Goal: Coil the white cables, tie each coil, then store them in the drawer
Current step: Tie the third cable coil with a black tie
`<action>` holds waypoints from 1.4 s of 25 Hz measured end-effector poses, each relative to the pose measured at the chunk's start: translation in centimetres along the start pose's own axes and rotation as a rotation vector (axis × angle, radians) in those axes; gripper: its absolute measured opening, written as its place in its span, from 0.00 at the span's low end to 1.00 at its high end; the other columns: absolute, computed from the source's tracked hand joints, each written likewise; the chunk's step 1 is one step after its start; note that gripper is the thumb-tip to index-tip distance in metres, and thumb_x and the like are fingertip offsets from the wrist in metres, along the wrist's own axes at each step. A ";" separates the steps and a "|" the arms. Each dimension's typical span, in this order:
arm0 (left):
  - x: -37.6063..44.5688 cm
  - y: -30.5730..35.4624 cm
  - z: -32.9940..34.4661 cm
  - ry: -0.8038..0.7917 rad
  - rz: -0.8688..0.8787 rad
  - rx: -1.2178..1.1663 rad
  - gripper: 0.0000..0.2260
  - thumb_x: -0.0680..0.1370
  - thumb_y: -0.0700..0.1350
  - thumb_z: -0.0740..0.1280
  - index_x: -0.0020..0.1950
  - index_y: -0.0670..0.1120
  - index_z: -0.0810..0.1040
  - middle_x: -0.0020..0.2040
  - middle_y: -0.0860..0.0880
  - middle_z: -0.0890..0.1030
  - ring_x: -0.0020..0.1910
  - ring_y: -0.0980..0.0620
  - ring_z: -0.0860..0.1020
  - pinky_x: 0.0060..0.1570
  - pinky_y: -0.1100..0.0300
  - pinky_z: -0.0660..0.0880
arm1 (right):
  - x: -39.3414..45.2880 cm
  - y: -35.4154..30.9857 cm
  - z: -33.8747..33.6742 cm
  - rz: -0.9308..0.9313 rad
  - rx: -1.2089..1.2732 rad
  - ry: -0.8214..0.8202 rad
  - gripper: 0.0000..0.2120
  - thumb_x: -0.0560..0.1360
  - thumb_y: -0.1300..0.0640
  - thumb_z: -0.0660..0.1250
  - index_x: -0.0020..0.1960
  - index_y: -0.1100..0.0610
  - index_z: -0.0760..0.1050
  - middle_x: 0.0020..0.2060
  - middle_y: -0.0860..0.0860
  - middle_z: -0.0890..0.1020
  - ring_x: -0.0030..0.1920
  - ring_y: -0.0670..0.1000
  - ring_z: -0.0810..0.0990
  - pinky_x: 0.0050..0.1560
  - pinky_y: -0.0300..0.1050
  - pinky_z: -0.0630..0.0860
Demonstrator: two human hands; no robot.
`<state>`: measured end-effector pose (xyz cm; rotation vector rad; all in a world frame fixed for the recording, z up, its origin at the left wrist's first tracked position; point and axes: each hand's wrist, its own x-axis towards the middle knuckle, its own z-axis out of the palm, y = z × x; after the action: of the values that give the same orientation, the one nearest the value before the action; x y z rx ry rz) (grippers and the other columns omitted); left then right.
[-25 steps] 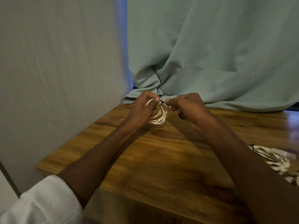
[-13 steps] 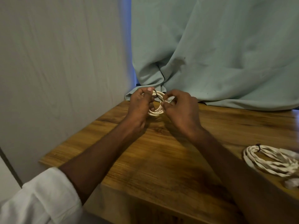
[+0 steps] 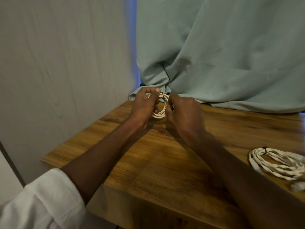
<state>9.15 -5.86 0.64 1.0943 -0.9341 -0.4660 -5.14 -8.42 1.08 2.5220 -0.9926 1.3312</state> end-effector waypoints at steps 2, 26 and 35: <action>-0.3 0.0 0.2 0.002 0.030 0.047 0.10 0.85 0.45 0.66 0.56 0.38 0.80 0.34 0.50 0.78 0.28 0.58 0.75 0.29 0.62 0.74 | -0.1 0.1 0.0 0.010 0.033 -0.018 0.06 0.80 0.55 0.69 0.56 0.54 0.79 0.42 0.51 0.83 0.39 0.50 0.77 0.37 0.44 0.68; -2.0 1.2 0.4 -0.594 0.322 0.269 0.13 0.82 0.39 0.69 0.65 0.44 0.71 0.48 0.43 0.84 0.44 0.46 0.83 0.46 0.50 0.81 | 2.2 4.3 -3.4 0.771 0.925 -0.360 0.07 0.76 0.66 0.71 0.45 0.57 0.86 0.36 0.54 0.87 0.38 0.52 0.84 0.53 0.53 0.84; -1.7 0.2 -0.5 -0.370 0.880 0.889 0.17 0.78 0.37 0.70 0.66 0.47 0.80 0.52 0.48 0.83 0.49 0.49 0.81 0.46 0.48 0.79 | 1.9 3.5 -2.3 0.849 0.999 -0.418 0.05 0.69 0.69 0.74 0.40 0.60 0.85 0.35 0.58 0.85 0.42 0.59 0.79 0.40 0.49 0.72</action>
<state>8.58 -4.28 0.04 1.2360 -1.9165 0.5587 -8.09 -11.17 3.28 3.3448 -2.0710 1.8851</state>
